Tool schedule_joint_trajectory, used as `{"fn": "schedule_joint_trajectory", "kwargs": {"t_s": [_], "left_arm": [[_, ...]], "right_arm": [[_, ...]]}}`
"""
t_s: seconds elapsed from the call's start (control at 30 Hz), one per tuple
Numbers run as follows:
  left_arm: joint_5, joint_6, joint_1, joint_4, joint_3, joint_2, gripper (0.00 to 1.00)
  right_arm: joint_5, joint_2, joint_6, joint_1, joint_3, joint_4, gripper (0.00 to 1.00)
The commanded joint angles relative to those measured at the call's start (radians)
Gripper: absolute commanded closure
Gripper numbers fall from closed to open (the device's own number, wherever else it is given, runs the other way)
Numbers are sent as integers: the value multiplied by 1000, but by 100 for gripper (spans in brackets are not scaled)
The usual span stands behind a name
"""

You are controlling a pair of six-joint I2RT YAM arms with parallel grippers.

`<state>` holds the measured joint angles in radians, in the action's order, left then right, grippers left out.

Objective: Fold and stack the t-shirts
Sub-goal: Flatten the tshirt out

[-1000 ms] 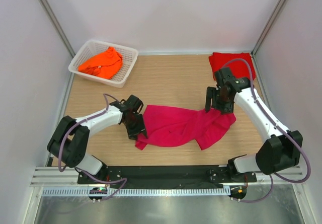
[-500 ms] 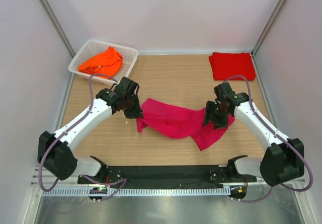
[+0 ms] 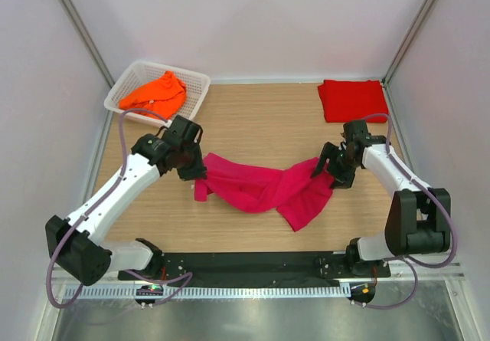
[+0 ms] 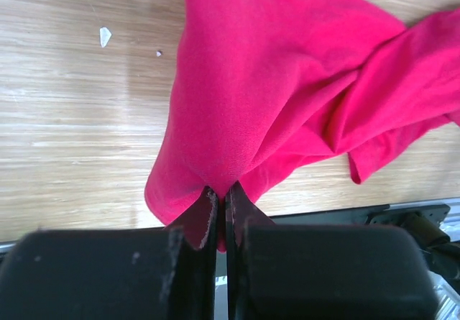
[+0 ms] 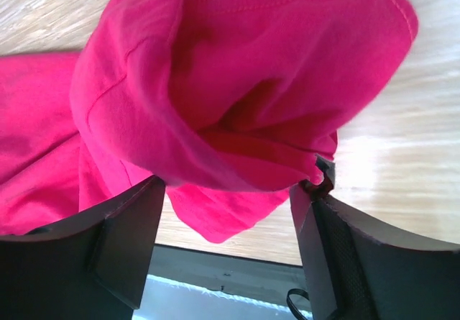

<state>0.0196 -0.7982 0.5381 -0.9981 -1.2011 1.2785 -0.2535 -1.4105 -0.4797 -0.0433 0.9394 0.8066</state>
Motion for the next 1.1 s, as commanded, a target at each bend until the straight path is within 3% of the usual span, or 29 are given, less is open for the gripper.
{"fn": "schedule_joint_trajectory", "kwargs": {"t_s": [0.0,0.1,0.13,0.2,0.23,0.5,0.8,1.07], "left_arm": [[23,8,-7,-13,-49,-41,99],[40,14,-12,-25,-69,-34,100],[46,16,-12,-33,-92,-34,100],[60,27,-17,-51,-113,-38,100],[80,30,-17,-53,-124,-45,100],[167,5,-52,-74,-192,-136,100],[258,82,-64,-106,-213,-255,100],[295,99,-64,-108,-152,-400,100]], "right_arm": [[-58,-37,-10,-3,22,-69,25],[-73,-80,13,-3,42,-70,44],[-125,-90,16,-3,42,-76,62],[-162,-111,13,-1,41,-107,83],[-171,-117,9,-1,44,-110,99],[-144,-7,47,-1,116,-11,99],[-21,327,7,-21,249,203,99],[52,450,-2,-55,423,367,99]]}}
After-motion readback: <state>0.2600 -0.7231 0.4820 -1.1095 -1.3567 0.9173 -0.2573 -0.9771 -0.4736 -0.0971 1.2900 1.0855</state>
